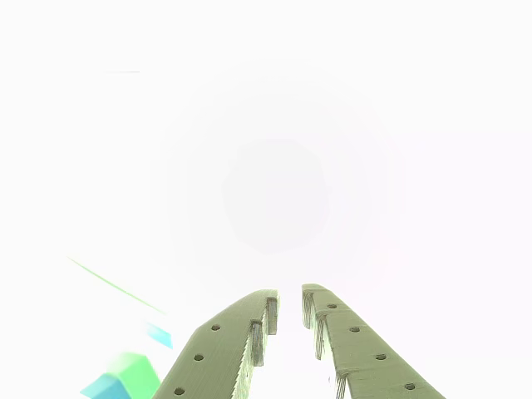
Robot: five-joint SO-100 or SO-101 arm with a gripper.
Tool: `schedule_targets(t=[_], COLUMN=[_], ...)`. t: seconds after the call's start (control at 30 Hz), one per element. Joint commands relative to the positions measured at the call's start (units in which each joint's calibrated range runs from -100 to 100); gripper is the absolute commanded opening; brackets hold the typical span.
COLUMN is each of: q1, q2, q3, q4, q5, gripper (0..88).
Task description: Tower of hanoi
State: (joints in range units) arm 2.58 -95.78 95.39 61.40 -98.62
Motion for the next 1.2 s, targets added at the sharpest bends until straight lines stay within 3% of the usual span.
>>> schedule_targets(t=[0.0, 0.5, 0.8, 1.07, 1.13, 1.17], q1=[-6.6, -6.4, -3.2, -5.0, -5.8, -6.4], q2=[-4.1, -4.1, 8.5, 27.3, 31.6, 32.9], q3=[-0.5, -0.4, -4.4, -24.0, -29.6, -32.2], q4=[10.0, 9.6, -8.6, -10.2, -11.1, -11.4], q5=[42.6, 44.4, 59.8, 67.8, 73.5, 79.3], gripper=[0.1, 0.1, 0.0, 0.0, 0.0, 0.0])
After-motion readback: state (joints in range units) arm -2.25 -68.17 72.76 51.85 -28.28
